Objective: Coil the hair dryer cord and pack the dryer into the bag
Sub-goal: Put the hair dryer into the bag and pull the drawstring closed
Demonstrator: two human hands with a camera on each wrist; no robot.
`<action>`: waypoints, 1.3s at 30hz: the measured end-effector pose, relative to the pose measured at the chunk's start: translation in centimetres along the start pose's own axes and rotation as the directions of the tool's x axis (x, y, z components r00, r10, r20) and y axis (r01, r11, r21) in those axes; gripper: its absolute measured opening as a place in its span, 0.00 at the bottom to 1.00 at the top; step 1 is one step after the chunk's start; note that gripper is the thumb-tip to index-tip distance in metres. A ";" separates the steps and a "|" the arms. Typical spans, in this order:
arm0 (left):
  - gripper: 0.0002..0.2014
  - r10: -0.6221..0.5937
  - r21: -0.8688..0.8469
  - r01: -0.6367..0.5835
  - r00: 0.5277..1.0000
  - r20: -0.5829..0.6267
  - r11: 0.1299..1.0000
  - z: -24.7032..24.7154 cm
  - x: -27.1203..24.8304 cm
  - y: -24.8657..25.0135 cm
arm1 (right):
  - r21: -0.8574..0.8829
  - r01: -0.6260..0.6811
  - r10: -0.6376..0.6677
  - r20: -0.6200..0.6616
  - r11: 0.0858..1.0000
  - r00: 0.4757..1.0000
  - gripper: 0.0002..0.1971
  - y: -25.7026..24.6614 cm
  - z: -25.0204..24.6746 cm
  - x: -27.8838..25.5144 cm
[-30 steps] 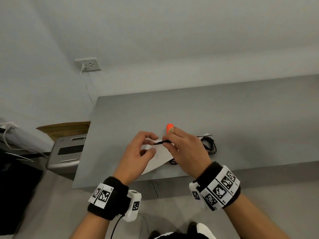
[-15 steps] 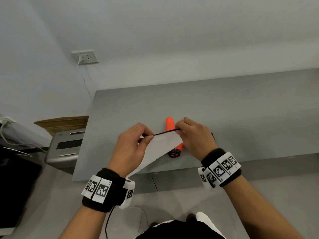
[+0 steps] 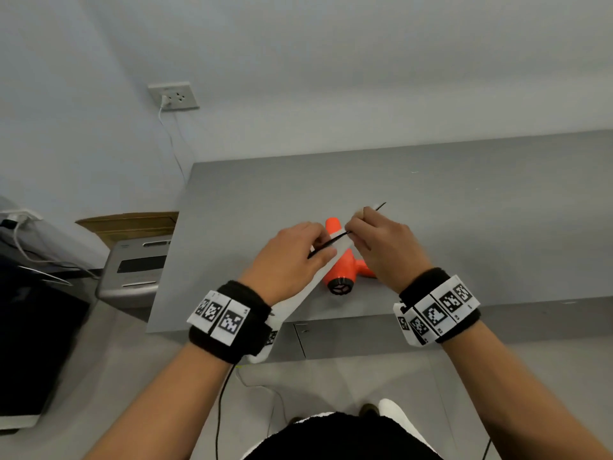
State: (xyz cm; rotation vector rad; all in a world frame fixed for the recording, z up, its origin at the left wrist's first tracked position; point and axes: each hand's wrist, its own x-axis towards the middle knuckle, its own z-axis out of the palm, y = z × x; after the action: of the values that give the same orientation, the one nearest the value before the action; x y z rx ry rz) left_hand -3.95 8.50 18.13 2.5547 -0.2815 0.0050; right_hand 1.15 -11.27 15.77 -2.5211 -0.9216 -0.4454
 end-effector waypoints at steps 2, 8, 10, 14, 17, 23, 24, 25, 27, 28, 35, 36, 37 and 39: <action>0.07 -0.016 -0.016 0.016 1.000 0.006 1.000 0.8 0.1 0.2 | 0.005 0.039 -0.039 0.010 0.999 0.999 0.04 -0.4 0.0 0.0; 0.07 0.012 -0.059 -0.015 0.999 -0.035 0.998 2.4 -1.4 -0.3 | -0.045 -0.052 0.055 0.067 0.998 0.996 0.04 2.5 0.5 -0.6; 0.07 -0.005 -0.087 0.000 0.999 -0.047 0.996 2.8 -1.8 -0.3 | -0.055 -0.128 0.131 0.056 0.990 0.990 0.05 3.3 0.8 -0.5; 0.07 -0.063 -0.124 0.054 0.996 -0.070 0.991 3.2 -1.7 0.0 | -0.026 -0.250 0.250 0.002 0.968 0.968 0.06 3.2 1.1 -0.3; 0.07 -0.151 -0.164 0.126 0.977 -0.153 0.978 3.5 -1.5 -0.3 | 0.231 -0.444 0.472 -0.080 0.866 0.878 0.10 2.3 0.6 -0.3; 0.07 -0.203 -0.375 0.114 0.957 -0.207 0.920 4.7 -1.3 0.4 | 0.749 -0.599 0.496 0.421 0.282 0.760 0.17 -2.4 1.5 -0.9; 0.07 -0.193 -0.416 0.103 0.964 -0.180 0.903 4.9 -1.5 0.7 | 0.749 -0.585 0.498 0.396 0.311 0.771 0.18 -2.6 2.1 -1.1; 0.08 -0.193 -0.464 0.102 0.969 -0.154 0.880 5.1 -1.7 0.8 | 0.737 -0.575 0.508 0.364 0.355 0.780 0.18 -2.5 2.6 -1.3; 0.09 -0.225 -0.578 0.139 0.971 -0.080 0.804 5.2 -2.0 0.7 | 0.705 -0.568 0.511 0.330 0.426 0.793 0.16 -2.1 2.8 -1.8; 0.08 -0.239 -0.620 0.160 0.970 -0.045 0.768 5.2 -2.1 0.5 | 0.703 -0.559 0.501 0.325 0.440 0.802 0.15 -2.0 2.8 -2.0; 0.03 -0.279 -0.641 0.188 0.959 -0.043 0.744 5.9 -1.9 0.1 | 0.709 -0.518 0.474 0.288 0.478 0.832 0.12 -1.8 2.7 -2.4; 0.03 -0.285 -0.648 0.188 0.958 -0.047 0.738 6.1 -1.9 0.0 | 0.710 -0.517 0.476 0.285 0.478 0.832 0.12 -1.8 2.7 -2.4; 0.03 -0.286 -0.654 0.185 0.957 -0.050 0.734 6.2 -1.8 -0.1 | 0.715 -0.515 0.479 0.283 0.473 0.831 0.12 -1.8 2.7 -2.5; 0.02 -0.277 -0.663 0.173 0.959 -0.054 0.729 6.3 -1.9 -0.3 | 0.723 -0.515 0.483 0.283 0.460 0.828 0.13 -1.9 2.7 -2.5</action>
State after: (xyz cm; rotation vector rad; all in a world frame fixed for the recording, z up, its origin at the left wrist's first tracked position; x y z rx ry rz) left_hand -6.10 5.69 12.54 1.8500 0.0896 0.0050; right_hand -1.50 -10.03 12.89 -1.8117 -0.2095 0.1929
